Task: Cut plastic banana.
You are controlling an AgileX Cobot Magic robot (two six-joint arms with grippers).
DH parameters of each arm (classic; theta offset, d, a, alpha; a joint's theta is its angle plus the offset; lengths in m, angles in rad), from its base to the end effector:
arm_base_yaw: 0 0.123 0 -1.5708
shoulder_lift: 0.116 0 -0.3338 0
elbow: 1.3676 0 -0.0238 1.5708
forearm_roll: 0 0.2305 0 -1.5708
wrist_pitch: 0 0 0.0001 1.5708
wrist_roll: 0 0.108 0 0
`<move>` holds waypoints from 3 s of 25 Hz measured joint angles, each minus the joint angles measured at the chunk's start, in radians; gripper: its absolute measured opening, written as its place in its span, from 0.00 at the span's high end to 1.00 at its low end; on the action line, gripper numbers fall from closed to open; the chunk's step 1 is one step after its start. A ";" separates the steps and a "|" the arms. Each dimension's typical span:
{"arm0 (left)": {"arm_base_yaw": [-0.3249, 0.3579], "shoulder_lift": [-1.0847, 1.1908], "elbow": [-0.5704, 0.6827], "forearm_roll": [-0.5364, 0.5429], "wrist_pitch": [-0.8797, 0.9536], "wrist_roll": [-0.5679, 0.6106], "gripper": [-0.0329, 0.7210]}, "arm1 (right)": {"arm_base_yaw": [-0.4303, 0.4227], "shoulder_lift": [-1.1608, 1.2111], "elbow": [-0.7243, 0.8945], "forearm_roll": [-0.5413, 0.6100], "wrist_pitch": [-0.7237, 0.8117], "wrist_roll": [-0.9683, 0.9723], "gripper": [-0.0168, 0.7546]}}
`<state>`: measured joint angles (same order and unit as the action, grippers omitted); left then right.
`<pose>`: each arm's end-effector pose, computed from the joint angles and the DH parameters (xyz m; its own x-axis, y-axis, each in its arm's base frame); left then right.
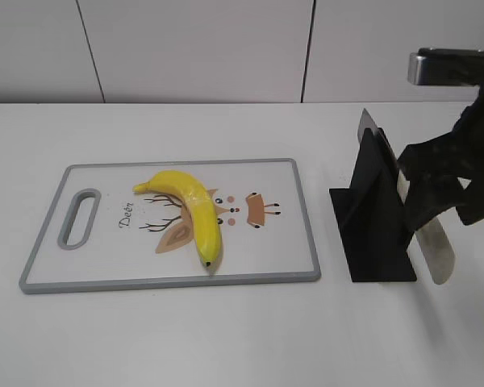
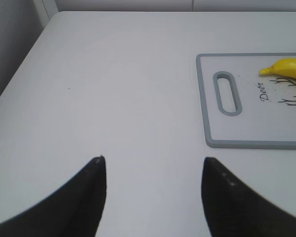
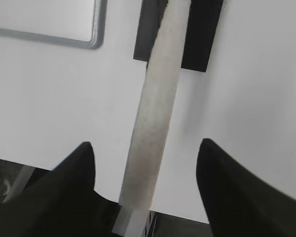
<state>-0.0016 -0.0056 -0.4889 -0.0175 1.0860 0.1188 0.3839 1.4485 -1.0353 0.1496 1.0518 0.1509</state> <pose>-0.0578 -0.0016 0.2540 -0.4785 0.1112 -0.8710 0.0684 0.9937 0.0892 0.2218 0.1047 0.3005 -0.9744 -0.1545 -0.1632 -0.1817 0.9690 0.1676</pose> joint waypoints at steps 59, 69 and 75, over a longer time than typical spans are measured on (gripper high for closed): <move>-0.021 0.083 -0.013 -0.022 -0.015 0.072 0.20 | 0.000 -0.049 -0.234 0.021 0.082 -0.191 0.76; -0.024 0.462 -0.126 -0.153 -0.219 0.261 0.20 | 0.000 0.190 -0.503 -0.068 0.164 -0.557 0.76; -0.024 0.756 -0.270 -0.333 -0.258 0.584 0.20 | 0.000 0.299 -0.582 -0.069 0.152 -0.878 0.76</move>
<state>-0.0257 0.7503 -0.7591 -0.3508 0.8284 0.7027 0.3844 1.7477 -1.6175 0.0808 1.2036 -0.7272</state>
